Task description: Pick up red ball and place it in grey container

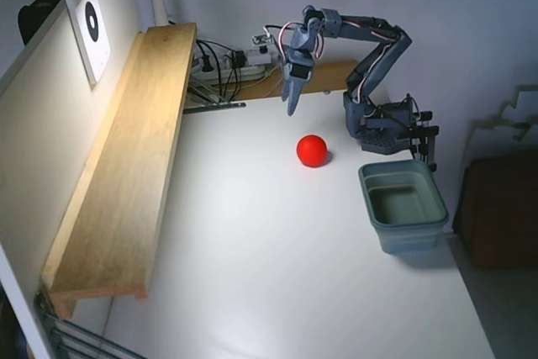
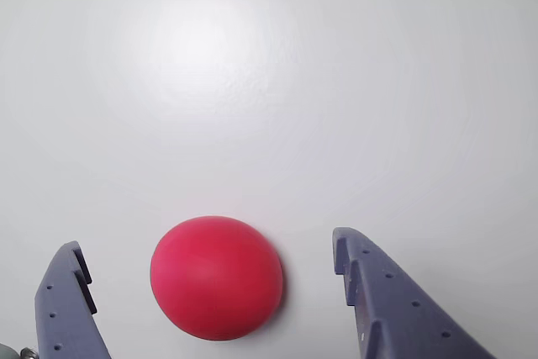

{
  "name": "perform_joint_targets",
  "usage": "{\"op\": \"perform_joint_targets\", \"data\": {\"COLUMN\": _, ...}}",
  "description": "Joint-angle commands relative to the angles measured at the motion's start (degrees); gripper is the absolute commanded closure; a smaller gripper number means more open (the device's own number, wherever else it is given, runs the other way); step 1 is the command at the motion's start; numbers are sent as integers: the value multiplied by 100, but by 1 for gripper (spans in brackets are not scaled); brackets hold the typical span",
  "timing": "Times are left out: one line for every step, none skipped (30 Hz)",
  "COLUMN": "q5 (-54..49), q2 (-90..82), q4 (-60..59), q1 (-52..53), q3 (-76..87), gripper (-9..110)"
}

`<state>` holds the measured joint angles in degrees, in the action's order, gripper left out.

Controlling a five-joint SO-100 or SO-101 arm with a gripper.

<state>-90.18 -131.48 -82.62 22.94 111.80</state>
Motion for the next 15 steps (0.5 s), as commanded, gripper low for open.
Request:
{"op": "perform_joint_targets", "data": {"q5": 18, "q2": -298, "q4": 295, "q1": 61, "q3": 300, "gripper": 63}}
{"op": "perform_joint_targets", "data": {"q5": 18, "q2": -332, "q4": 371, "q1": 61, "q3": 410, "gripper": 63}}
{"op": "perform_joint_targets", "data": {"q5": 18, "q2": -351, "q4": 414, "q1": 61, "q3": 472, "gripper": 63}}
{"op": "perform_joint_targets", "data": {"q5": 18, "q2": -375, "q4": 471, "q1": 61, "q3": 553, "gripper": 63}}
{"op": "perform_joint_targets", "data": {"q5": 18, "q2": -396, "q4": 519, "q1": 61, "q3": 621, "gripper": 63}}
{"op": "perform_joint_targets", "data": {"q5": 18, "q2": -406, "q4": 543, "q1": 61, "q3": 656, "gripper": 63}}
{"op": "perform_joint_targets", "data": {"q5": 18, "q2": -417, "q4": 571, "q1": 61, "q3": 696, "gripper": 63}}
{"op": "perform_joint_targets", "data": {"q5": 18, "q2": -426, "q4": 592, "q1": 61, "q3": 725, "gripper": 63}}
{"op": "perform_joint_targets", "data": {"q5": 18, "q2": -429, "q4": 600, "q1": 61, "q3": 736, "gripper": 63}}
{"op": "perform_joint_targets", "data": {"q5": 18, "q2": -431, "q4": 606, "q1": 61, "q3": 744, "gripper": 63}}
{"op": "perform_joint_targets", "data": {"q5": 18, "q2": -432, "q4": 608, "q1": 61, "q3": 747, "gripper": 63}}
{"op": "perform_joint_targets", "data": {"q5": 18, "q2": -432, "q4": 609, "q1": 61, "q3": 749, "gripper": 63}}
{"op": "perform_joint_targets", "data": {"q5": 18, "q2": -519, "q4": 545, "q1": 61, "q3": 770, "gripper": 63}}
{"op": "perform_joint_targets", "data": {"q5": 18, "q2": -700, "q4": 402, "q1": 61, "q3": 809, "gripper": 63}}
{"op": "perform_joint_targets", "data": {"q5": 18, "q2": -831, "q4": 296, "q1": 61, "q3": 834, "gripper": 63}}
